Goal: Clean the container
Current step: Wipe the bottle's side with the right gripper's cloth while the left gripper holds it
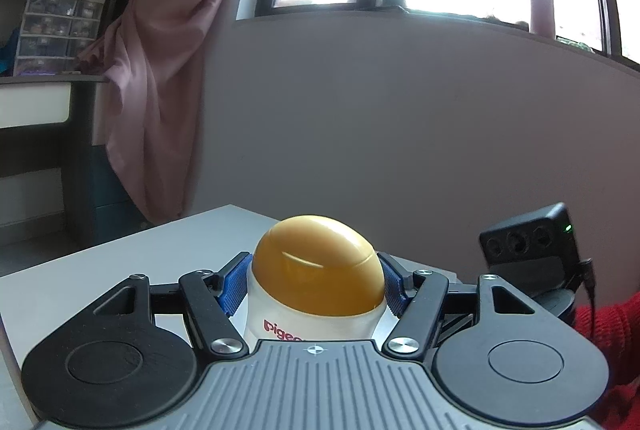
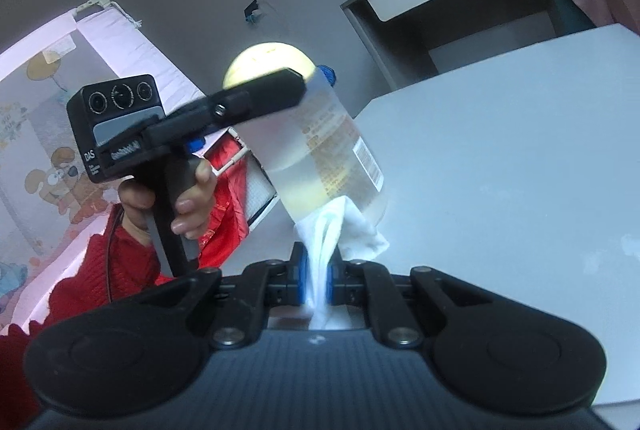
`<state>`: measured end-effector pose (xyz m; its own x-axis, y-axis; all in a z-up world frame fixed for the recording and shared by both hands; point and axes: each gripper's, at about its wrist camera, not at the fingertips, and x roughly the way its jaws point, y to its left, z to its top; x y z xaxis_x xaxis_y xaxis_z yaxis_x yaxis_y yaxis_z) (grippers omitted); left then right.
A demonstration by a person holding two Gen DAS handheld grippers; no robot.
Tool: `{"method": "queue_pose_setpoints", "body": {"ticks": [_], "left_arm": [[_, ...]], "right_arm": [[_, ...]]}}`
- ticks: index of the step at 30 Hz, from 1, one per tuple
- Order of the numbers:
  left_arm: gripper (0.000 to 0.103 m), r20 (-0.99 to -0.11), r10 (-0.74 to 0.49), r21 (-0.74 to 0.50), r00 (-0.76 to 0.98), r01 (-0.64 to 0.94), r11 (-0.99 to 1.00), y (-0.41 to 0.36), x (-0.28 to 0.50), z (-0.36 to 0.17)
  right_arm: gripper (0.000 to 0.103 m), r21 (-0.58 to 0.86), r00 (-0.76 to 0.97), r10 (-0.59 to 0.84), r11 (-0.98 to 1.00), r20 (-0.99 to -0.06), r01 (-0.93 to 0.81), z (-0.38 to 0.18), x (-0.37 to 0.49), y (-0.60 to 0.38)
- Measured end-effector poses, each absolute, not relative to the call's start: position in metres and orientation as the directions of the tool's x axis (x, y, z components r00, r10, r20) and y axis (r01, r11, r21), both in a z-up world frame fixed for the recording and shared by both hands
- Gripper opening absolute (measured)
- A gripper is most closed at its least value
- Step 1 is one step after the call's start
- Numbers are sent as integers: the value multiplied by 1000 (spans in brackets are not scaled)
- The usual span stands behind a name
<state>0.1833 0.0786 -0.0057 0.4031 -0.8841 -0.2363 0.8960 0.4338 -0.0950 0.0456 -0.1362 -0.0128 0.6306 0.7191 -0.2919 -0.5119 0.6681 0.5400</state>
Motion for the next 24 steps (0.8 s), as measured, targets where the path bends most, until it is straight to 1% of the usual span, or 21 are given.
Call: {"method": "queue_pose_setpoints", "body": {"ticks": [5,11,21,24], "left_arm": [[66,-240,-883,-97,403,895,435,80,183,-6],[66,-242,-882,-101,405,894,438,81,182,-6],[66,-242,-883,-107,403,893,437,82,182,-8],[66,-242,-883,-110,402,893,436,82,182,-8]], "right_arm": [[10,505,650,717,670,-251,-544,4,39,-135],[10,497,658,721,662,-216,-562,16,39,-133],[10,512,652,698,692,-296,-509,-6,47,-136],[10,505,652,694,699,-307,-507,-7,47,-135]]}}
